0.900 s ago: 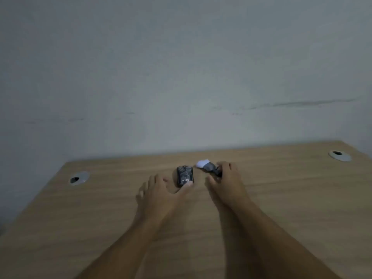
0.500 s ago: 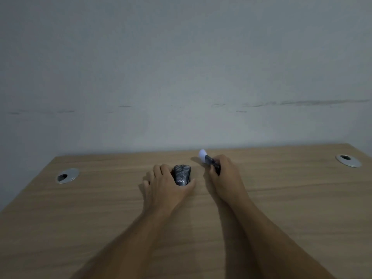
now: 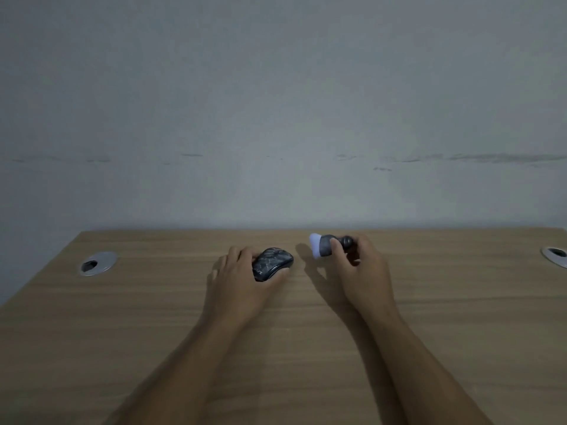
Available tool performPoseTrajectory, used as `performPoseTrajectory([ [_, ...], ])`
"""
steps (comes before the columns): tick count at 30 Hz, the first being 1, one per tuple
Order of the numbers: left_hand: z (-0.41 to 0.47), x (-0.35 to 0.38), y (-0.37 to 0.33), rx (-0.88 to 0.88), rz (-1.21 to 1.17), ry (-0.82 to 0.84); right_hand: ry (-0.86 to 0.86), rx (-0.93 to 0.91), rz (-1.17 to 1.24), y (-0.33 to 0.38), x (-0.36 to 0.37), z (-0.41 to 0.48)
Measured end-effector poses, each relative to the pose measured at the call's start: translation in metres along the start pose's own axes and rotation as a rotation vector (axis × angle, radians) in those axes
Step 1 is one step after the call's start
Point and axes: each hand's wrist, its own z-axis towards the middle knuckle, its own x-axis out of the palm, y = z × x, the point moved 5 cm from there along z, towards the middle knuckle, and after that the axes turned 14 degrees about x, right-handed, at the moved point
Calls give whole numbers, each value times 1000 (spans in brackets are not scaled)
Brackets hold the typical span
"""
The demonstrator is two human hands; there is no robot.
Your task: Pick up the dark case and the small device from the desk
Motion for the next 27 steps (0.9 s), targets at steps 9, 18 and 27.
performPoseTrajectory([
  [9,20,-3,6,41,-145,-50,52,-22,78,6,17,14],
  [18,43,0,4,58,-258,-46,60,-234,104,25,36,12],
  [27,45,2,-2,111,-378,-59,-15,-147,128,19,33,21],
])
